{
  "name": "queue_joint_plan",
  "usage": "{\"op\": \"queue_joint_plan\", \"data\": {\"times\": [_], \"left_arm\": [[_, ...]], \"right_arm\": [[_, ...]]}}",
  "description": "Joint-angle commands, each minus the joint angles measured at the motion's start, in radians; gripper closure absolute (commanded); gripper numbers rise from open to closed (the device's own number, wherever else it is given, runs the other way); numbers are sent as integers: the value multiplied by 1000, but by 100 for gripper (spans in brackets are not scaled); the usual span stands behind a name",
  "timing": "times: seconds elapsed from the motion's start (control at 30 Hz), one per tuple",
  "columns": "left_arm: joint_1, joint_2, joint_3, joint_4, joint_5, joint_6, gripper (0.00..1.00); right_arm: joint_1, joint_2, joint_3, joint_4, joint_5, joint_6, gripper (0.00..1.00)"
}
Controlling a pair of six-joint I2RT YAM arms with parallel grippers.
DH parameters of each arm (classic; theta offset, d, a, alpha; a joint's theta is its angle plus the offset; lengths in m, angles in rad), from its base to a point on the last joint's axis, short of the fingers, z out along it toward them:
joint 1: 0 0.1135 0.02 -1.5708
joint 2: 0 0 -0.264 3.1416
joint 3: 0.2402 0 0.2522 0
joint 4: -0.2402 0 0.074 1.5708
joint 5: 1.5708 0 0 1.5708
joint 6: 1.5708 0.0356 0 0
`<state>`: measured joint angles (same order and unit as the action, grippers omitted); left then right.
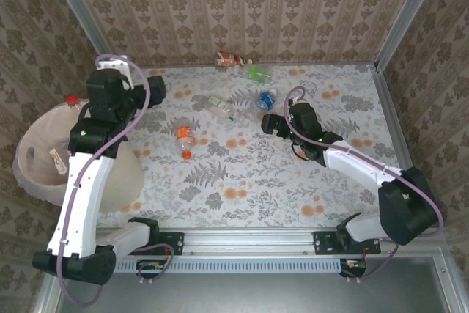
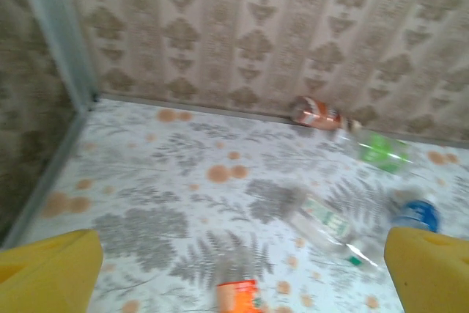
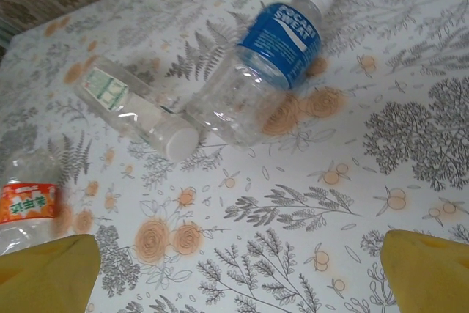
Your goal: Put the plastic bottles in the bin
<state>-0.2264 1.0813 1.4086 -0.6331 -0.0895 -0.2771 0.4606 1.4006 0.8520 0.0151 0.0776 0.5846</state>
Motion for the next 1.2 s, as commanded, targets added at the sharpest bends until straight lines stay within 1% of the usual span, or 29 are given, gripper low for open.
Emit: {"op": "queue_joint_plan", "data": {"times": [0.0,0.03,0.1,0.17,0.27,0.3,0.33,0.4,0.47,0.57,0.67,0.83,1.0,1.07,1.17], "left_arm": [[-10,8,-32,108,183,-26,0],[-10,7,-42,118,193,-27,0],[-11,-4,-67,139,194,-24,0],[-10,-18,-86,149,182,-17,0],[-11,-36,-110,150,160,-13,0],[-10,-39,-116,151,155,-11,0],[-10,-42,-121,148,151,-11,0],[-9,-47,-130,144,148,-9,0],[-9,-50,-136,136,138,-8,0],[-10,-55,-147,126,121,-2,0],[-10,-60,-156,113,113,-2,0],[-8,-73,-176,104,90,0,0],[-8,-70,-183,101,92,1,0],[-8,-66,-186,98,98,1,0],[-8,-63,-186,95,107,-2,0]], "right_arm": [[-5,76,82,-67,58,61,0],[-5,98,102,-87,98,98,1],[-4,153,140,-108,175,170,5],[-4,206,184,-103,178,178,5],[3,300,285,-125,150,178,5],[6,337,326,-145,161,184,4],[14,372,370,-180,203,208,1],[26,433,435,-217,265,235,1],[33,490,496,-231,271,234,1],[40,587,609,-304,280,238,6],[47,669,707,-407,354,276,13],[52,759,776,-443,331,286,14],[52,808,811,-446,261,269,15],[52,822,819,-459,254,272,17],[52,815,797,-456,277,274,27]]}}
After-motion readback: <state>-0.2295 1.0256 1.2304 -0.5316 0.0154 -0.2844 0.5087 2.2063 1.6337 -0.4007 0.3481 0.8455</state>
